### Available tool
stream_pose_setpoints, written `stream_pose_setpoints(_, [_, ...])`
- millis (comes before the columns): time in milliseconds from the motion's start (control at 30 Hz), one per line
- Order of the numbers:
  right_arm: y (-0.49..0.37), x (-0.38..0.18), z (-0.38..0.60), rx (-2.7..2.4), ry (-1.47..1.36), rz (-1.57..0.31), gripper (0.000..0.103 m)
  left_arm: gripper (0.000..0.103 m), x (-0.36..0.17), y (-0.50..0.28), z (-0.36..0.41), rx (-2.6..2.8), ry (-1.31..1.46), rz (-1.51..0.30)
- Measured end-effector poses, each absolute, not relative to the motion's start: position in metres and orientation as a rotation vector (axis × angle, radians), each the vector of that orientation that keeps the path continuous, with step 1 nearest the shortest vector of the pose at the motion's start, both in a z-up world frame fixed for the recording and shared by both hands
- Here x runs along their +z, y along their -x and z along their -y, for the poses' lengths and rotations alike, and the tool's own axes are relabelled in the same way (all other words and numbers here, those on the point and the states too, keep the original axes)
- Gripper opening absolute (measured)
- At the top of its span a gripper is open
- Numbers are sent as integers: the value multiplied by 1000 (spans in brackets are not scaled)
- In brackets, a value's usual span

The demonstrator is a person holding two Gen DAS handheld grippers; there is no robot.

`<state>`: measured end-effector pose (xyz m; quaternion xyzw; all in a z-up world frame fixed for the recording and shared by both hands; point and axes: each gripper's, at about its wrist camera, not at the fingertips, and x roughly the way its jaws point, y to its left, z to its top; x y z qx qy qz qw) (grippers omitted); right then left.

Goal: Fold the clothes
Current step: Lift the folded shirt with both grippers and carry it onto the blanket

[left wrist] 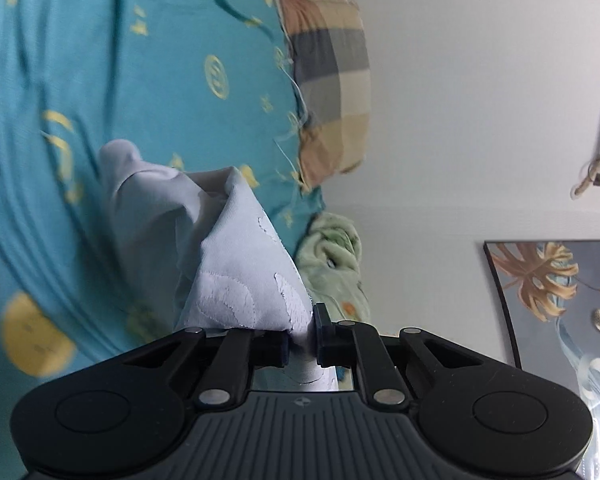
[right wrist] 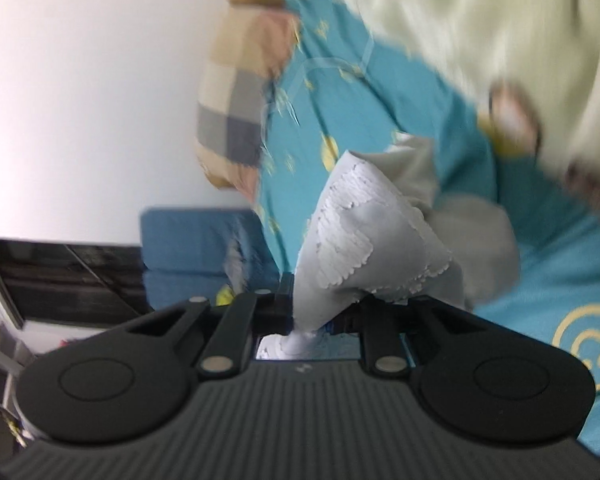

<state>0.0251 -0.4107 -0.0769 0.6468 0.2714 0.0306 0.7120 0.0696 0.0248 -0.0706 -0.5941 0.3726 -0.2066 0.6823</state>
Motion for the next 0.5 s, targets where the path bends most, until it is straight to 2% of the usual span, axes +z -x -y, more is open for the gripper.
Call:
stream_pose_setpoints(333, [5,64,585,-64,-1300,-310,17,12,56,-148,190,-781,1193,-904])
stream_pose_setpoints(500, [32,104,647,-138,-1163,-188,17,13,76,-156,285,-931,1125,-859])
